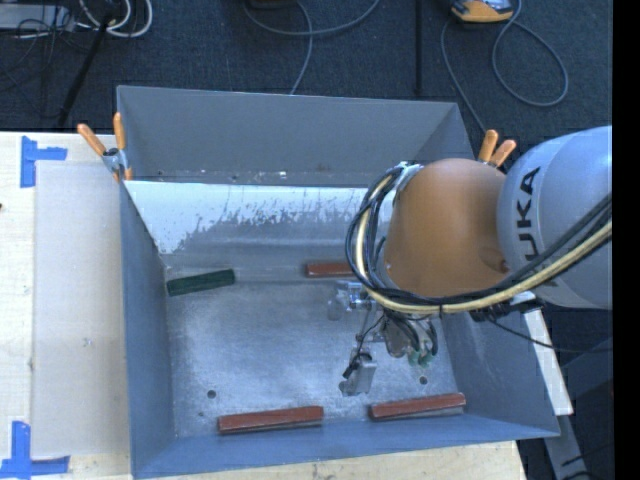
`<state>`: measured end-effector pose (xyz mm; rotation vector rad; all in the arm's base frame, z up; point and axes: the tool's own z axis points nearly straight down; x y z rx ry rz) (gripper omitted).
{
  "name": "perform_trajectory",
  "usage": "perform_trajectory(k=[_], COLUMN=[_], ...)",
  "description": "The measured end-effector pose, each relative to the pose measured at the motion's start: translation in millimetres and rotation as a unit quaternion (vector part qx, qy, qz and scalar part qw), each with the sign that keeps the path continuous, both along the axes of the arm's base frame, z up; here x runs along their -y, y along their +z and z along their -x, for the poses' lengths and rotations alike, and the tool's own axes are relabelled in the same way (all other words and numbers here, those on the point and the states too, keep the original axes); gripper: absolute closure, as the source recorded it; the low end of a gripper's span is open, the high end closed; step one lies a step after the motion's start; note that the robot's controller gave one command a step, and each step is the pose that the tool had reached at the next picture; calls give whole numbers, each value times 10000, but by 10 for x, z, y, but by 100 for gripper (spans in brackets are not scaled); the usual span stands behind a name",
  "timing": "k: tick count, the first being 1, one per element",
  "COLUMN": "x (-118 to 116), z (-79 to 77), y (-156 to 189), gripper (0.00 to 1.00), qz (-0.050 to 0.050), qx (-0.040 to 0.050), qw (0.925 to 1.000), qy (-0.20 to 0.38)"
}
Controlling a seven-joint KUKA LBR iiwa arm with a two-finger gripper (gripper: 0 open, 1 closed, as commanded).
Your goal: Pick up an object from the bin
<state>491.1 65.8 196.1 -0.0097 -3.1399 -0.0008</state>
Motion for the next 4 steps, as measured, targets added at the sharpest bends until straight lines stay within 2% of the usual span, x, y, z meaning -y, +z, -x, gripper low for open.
perform_trajectory(k=[1,2,3,4], x=[701,1809,1794,2242], z=[-767,-859,-857,-956], y=[-844,-1242,-1243,513], gripper=[0,0,100,100], qz=[13,7,-3,27], qx=[5,24,19,58], qw=[9973,9702,9704,9736], qy=[727,2423,2414,2283])
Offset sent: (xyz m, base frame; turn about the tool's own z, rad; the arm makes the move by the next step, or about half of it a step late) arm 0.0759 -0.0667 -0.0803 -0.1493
